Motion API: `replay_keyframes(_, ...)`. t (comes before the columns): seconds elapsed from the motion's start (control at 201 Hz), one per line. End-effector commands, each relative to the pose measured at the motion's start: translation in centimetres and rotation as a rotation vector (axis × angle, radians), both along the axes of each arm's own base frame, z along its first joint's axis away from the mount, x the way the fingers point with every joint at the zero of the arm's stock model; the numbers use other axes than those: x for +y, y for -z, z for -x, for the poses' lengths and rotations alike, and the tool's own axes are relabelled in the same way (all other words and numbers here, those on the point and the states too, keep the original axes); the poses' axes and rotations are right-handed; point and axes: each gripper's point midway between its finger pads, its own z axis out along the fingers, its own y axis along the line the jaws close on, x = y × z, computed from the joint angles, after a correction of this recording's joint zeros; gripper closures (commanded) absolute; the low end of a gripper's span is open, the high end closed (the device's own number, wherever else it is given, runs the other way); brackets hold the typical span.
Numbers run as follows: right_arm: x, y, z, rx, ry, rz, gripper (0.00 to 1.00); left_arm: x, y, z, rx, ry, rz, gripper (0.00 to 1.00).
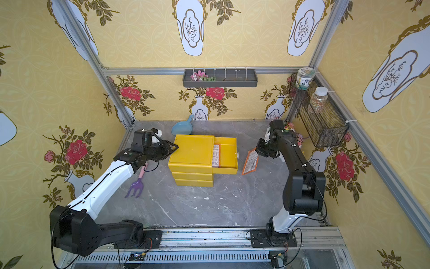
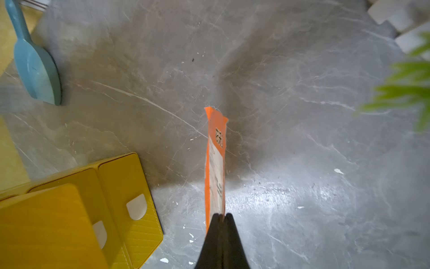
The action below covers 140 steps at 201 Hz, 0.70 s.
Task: Take the seed bags out of the drawer
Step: Place the seed packet at the center of the board.
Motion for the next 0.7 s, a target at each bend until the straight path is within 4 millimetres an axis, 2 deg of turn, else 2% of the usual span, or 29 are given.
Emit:
replay_keyframes(0.0,1.0,1.2,-1.1,-0.001,-0.081,0.02,1.0,1.9,5.3,3.9,0.243,-0.029,-0.114,0.58)
replay_keyframes(0.209,2.0,4.0,-1.7,0.071,-0.163,0.08,1.0,1.9,5.2,3.8,0.24,-0.036,-0.11,0.58)
replay_keyframes(0.503,-0.2,7.2,-2.1,0.16,-0.178,0.225,1.0,1.9,5.3,3.8,0.241,-0.045,-0.104,0.58)
replay_keyframes(0.693,-1.1,8.3,-2.5,0.18,-0.188,0.278,0.93,1.9,5.4,3.7,0.246,-0.046,-0.103,0.58)
